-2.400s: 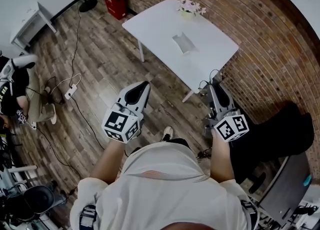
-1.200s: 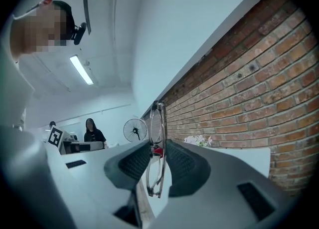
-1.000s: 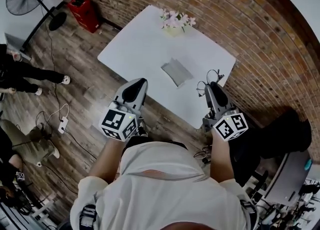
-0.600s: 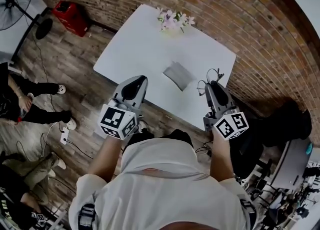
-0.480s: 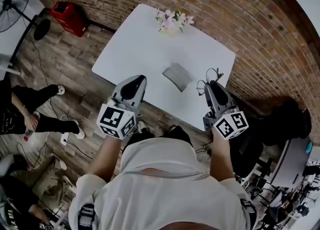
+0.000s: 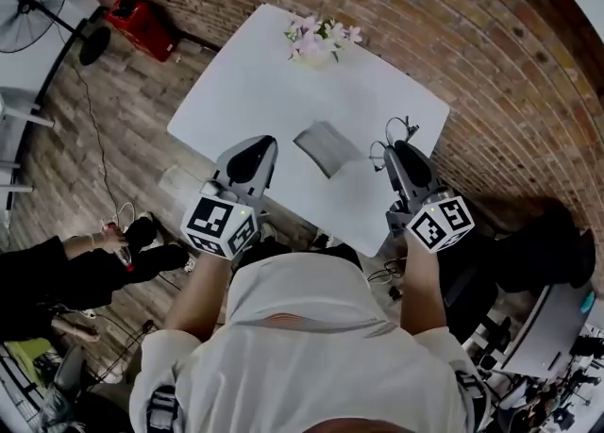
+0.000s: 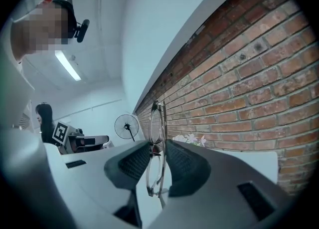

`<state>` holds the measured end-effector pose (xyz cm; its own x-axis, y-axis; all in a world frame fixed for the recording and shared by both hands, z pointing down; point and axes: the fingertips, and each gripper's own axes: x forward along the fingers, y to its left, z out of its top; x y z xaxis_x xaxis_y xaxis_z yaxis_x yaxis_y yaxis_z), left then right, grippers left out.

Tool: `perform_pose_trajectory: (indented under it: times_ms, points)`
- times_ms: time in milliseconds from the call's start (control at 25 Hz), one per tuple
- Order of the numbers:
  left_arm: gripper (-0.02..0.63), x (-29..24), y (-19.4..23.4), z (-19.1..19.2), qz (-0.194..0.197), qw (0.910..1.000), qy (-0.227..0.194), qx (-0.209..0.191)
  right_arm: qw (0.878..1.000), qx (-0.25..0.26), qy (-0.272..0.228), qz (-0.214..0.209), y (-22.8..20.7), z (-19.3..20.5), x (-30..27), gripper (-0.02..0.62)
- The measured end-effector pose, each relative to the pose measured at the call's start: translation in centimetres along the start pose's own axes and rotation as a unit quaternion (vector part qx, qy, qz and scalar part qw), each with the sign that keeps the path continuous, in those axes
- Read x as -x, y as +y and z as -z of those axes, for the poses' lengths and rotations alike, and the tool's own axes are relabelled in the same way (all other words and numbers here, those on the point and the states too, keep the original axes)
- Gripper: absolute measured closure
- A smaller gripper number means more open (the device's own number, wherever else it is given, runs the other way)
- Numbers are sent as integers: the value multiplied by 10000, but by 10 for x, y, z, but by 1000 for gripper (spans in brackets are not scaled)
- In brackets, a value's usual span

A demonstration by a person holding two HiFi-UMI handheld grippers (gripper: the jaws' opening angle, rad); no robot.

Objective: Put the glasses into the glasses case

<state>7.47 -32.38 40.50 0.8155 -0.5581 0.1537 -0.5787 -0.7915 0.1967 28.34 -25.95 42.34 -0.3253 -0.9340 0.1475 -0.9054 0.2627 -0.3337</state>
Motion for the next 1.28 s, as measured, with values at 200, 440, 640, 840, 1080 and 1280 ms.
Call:
perform_pose_trajectory:
  times_ms: [200,440,640,840,1080,1280]
  points:
    - [580,-17,-15,7,-159,9999,49,45,9997,-105,214,-45,-33,8,12,443]
    - [580,-14,0,12,-188,9996,115,150,9981,-146,568,-206,-28,20,-3,443]
    - [580,7,22,17,-313,9989,115,321,9794,137,1796,-912,-6,75,-41,443]
    - [580,31,40,33,-464,9974,193,519,9509,323,2857,-1143,-1,135,-82,443]
    - [580,49,56,43,-635,9954,243,678,8811,816,4397,-1537,-5,206,-113,443]
    - [580,55,59,49,-689,9944,267,755,8255,932,5290,-1735,-18,248,-129,443]
